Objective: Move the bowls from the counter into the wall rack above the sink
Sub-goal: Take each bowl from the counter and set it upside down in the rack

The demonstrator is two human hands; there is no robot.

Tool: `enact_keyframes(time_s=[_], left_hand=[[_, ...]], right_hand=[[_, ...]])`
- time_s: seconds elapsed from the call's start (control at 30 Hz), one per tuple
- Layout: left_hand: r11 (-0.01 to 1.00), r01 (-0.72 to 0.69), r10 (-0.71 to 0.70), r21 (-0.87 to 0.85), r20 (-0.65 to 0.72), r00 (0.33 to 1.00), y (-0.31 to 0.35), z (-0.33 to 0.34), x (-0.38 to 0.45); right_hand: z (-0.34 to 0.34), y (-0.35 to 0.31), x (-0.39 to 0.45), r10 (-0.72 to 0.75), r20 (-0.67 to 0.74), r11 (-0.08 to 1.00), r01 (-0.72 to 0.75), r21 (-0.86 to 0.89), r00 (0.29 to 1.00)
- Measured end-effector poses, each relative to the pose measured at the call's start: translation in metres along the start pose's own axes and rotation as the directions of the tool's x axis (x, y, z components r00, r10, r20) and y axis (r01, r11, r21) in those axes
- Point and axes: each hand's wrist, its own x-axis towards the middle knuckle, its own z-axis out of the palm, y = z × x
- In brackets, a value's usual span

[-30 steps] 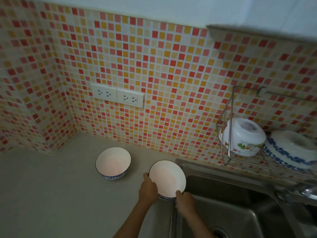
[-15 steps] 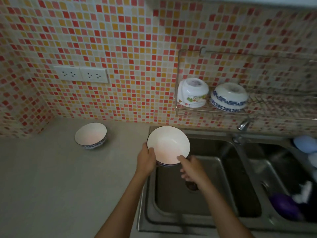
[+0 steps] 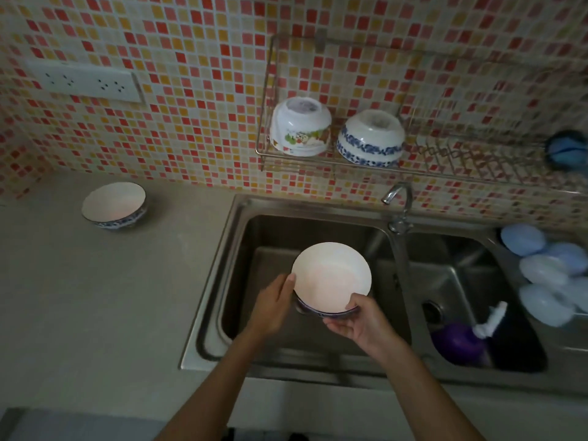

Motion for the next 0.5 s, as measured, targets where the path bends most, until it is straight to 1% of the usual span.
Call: enact_keyframes(time_s=[0.03,0.1,0.13,0.2,0.23,0.3,0.37,0.43,0.5], left_hand=[[0.995,-0.039,0.043,0.094,-0.036,0.998,-0.01,0.006,-0.003],[0.95,-0.048,0.075,0.31,-0.075,0.994,-0.033,0.014,-0.01],[0.919,-0.022,0.054,0.394,-0.068,0.996,-0.044,0.018,-0.014],[0.862,0.042,-0.028,0.504,-0.035,0.999,-0.062,0.022,-0.024],[0.833,0.049,-0.038,0.552,-0.031,0.999,-0.07,0.024,-0.028],[0.761,0.011,0.004,0.648,-0.023,1.0,-0.085,0.026,-0.034],[0.689,-0.009,0.005,0.724,0.008,1.0,-0.099,0.026,-0.036],[0.655,0.025,-0.048,0.756,0.008,0.999,-0.106,0.026,-0.037],[0.649,0.067,-0.09,0.758,-0.011,0.996,-0.11,0.027,-0.036]], right_hand=[[-0.009,0.0,0.0,0.009,-0.013,0.999,-0.01,-0.037,1.0],[-0.025,0.002,0.003,0.02,-0.049,0.993,-0.025,-0.112,0.999],[-0.033,0.003,0.004,0.02,-0.069,0.989,-0.03,-0.142,0.997],[-0.045,0.005,0.007,0.006,-0.099,0.98,-0.026,-0.196,0.995],[-0.05,0.006,0.009,-0.004,-0.106,0.976,-0.019,-0.218,0.994],[-0.058,0.01,0.014,-0.025,-0.117,0.963,-0.008,-0.269,0.993],[-0.063,0.014,0.019,-0.048,-0.13,0.943,0.002,-0.333,0.99],[-0.064,0.017,0.022,-0.08,-0.137,0.917,0.019,-0.399,0.987],[-0.064,0.021,0.025,-0.113,-0.157,0.893,0.031,-0.45,0.981]])
